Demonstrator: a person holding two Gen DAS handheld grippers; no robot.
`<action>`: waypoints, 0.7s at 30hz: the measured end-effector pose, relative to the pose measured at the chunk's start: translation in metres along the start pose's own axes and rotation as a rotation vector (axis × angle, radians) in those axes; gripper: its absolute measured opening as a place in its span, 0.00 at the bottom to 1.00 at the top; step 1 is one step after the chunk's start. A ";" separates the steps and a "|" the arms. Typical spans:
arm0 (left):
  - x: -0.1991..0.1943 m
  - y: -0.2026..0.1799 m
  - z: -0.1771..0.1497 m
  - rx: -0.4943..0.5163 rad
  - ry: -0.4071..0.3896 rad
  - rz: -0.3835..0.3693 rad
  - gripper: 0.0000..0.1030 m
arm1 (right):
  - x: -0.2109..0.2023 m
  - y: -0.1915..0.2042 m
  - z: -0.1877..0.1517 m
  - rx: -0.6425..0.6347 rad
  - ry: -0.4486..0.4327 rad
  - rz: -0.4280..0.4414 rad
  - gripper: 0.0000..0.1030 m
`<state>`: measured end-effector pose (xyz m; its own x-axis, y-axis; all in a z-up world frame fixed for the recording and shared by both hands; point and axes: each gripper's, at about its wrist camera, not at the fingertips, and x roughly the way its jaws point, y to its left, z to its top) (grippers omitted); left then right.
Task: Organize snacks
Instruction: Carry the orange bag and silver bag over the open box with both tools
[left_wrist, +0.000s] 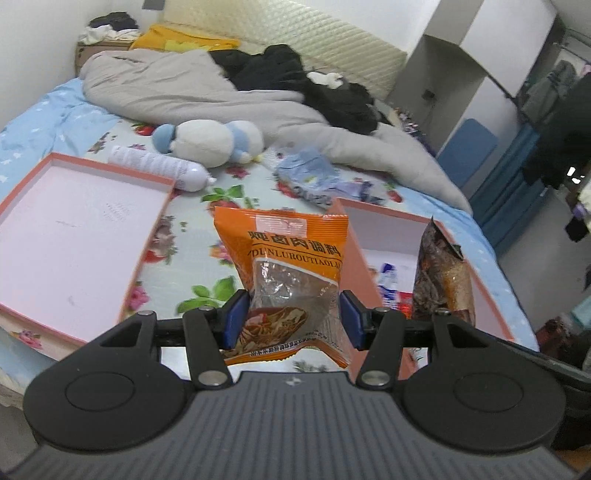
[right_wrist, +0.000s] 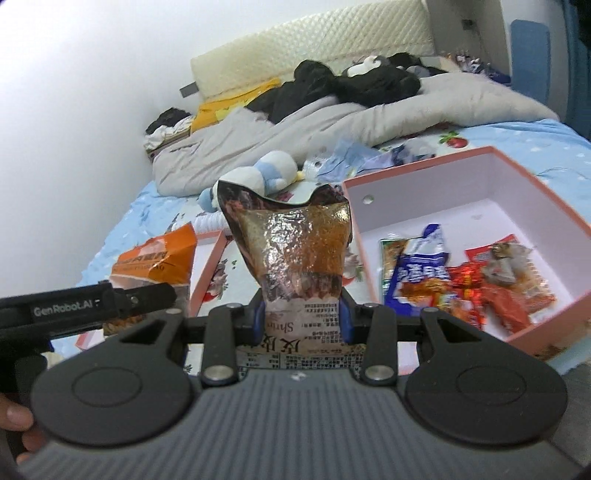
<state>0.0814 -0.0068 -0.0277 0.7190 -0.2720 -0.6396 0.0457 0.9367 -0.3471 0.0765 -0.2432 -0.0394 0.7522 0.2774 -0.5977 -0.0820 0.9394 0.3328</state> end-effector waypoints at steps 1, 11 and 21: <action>-0.003 -0.007 -0.002 0.004 0.001 -0.011 0.58 | -0.006 -0.002 -0.001 0.001 -0.005 -0.006 0.40; 0.000 -0.075 -0.025 0.059 0.044 -0.143 0.58 | -0.052 -0.048 -0.009 0.020 -0.050 -0.113 0.40; 0.058 -0.137 -0.013 0.123 0.123 -0.192 0.58 | -0.047 -0.105 0.004 0.082 -0.034 -0.195 0.40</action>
<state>0.1081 -0.1535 -0.0264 0.5998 -0.4647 -0.6513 0.2626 0.8833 -0.3884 0.0531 -0.3556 -0.0433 0.7702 0.0836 -0.6323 0.1199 0.9547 0.2723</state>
